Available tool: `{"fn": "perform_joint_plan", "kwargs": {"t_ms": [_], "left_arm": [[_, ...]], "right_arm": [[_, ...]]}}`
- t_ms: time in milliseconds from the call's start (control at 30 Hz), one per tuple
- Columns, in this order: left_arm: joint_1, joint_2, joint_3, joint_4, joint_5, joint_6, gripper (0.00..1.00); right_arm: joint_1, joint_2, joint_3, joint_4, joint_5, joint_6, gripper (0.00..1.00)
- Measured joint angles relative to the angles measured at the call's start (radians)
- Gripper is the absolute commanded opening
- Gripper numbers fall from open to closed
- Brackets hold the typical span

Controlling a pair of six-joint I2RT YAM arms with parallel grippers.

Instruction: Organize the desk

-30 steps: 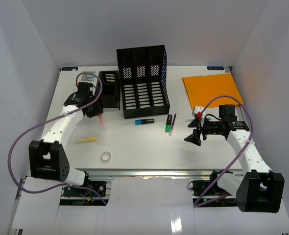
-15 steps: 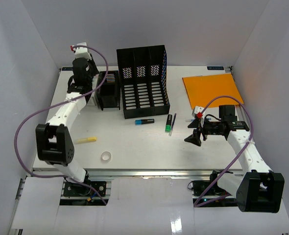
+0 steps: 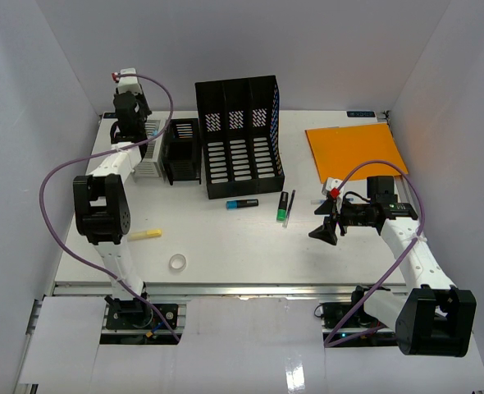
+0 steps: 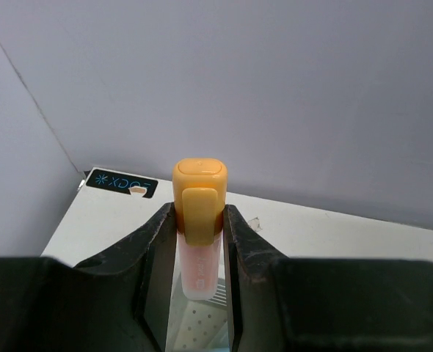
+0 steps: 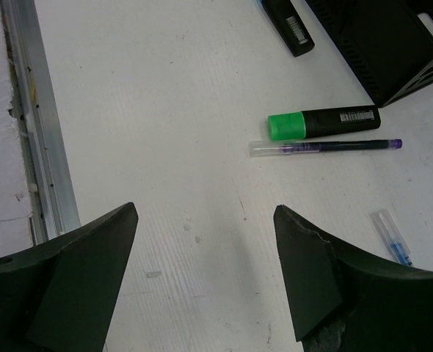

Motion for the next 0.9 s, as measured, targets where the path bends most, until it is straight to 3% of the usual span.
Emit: {"fn": "perform_joint_plan", "kwargs": {"t_ms": [267, 333, 467, 600, 733, 900], "left_arm": [[-0.002, 0.055, 0.006, 0.023, 0.027, 0.006, 0.11], [-0.003, 0.056, 0.002, 0.021, 0.030, 0.006, 0.16], [-0.003, 0.056, -0.001, 0.020, 0.031, -0.008, 0.55], [-0.003, 0.055, -0.016, 0.009, 0.030, -0.041, 0.74], [-0.003, 0.033, -0.076, -0.032, 0.028, -0.089, 0.79], [0.001, -0.040, -0.111, -0.168, 0.016, -0.180, 0.78]], "right_arm": [[0.000, 0.002, 0.000, -0.001, 0.000, 0.000, 0.82], [0.000, 0.002, 0.000, -0.001, 0.000, 0.000, 0.82], [0.000, 0.002, 0.000, -0.001, 0.000, 0.000, 0.82], [-0.004, 0.002, 0.000, -0.002, 0.000, 0.000, 0.82], [-0.026, 0.001, 0.000, -0.003, -0.003, 0.000, 0.82], [-0.034, -0.010, 0.000, -0.003, -0.007, -0.001, 0.82]]}}
